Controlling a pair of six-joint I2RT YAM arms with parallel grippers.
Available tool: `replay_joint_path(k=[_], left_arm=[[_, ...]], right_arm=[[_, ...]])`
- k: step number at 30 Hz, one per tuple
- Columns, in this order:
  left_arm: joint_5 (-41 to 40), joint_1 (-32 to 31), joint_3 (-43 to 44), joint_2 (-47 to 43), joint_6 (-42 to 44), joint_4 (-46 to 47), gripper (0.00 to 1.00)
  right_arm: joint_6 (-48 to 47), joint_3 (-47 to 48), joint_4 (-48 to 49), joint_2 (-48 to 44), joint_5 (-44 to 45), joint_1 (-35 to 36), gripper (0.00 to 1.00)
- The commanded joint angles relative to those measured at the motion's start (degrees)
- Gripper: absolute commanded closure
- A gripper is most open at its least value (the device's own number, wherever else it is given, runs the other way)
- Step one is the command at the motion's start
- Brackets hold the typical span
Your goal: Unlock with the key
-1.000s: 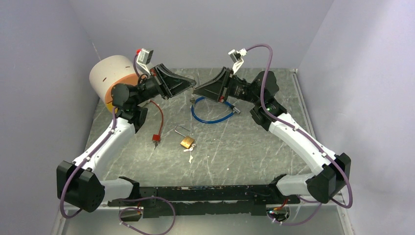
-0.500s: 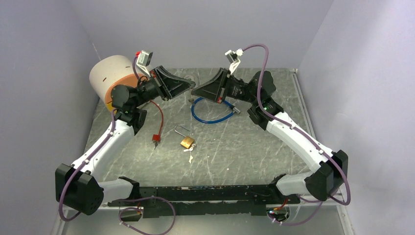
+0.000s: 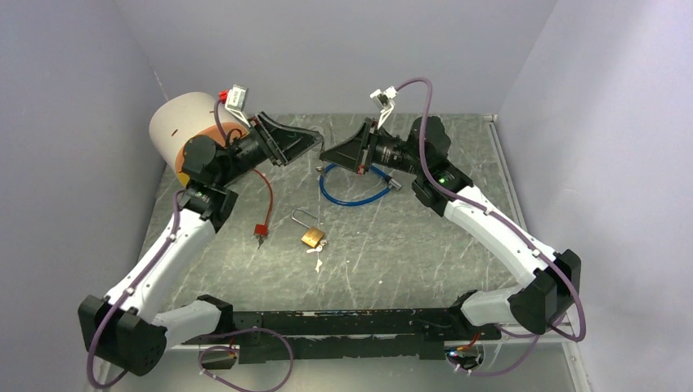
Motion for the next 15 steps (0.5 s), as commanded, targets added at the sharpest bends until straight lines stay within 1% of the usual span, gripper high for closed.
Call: replay_joint_path(k=[1, 2, 3, 6, 8, 11, 15], left_arm=[[-19.59, -0.13, 6.93, -4.08, 12.47, -36.23, 0.25], [-22.42, -0.13, 8.29, -3.97, 13.82, -40.73, 0.23], [-23.48, -0.13, 9.44, -3.60, 15.04, -43.51, 0.22], [-23.59, -0.13, 12.11, -1.89, 16.86, -48.27, 0.20], [-23.06, -0.13, 13.03, -0.47, 16.95, -50.59, 0.20], [-20.87, -0.08, 12.72, 1.12, 16.57, -50.92, 0.19], [-19.07, -0.13, 10.22, 1.33, 16.85, -49.01, 0.18]], right_arm=[[-12.51, 5.49, -12.71, -0.36, 10.74, 1.14, 1.00], [-14.88, 6.65, -16.42, 0.56, 13.50, 1.95, 1.00], [-16.22, 7.88, -19.06, 0.98, 16.18, 2.70, 1.00], [-21.05, 11.59, -25.87, 3.66, 22.95, 5.38, 1.00], [-22.69, 14.06, -29.82, 5.50, 26.25, 7.03, 1.00], [-23.66, 16.79, -32.54, 7.79, 28.95, 8.81, 1.00], [-23.03, 18.20, -33.71, 9.68, 28.72, 9.37, 1.00]])
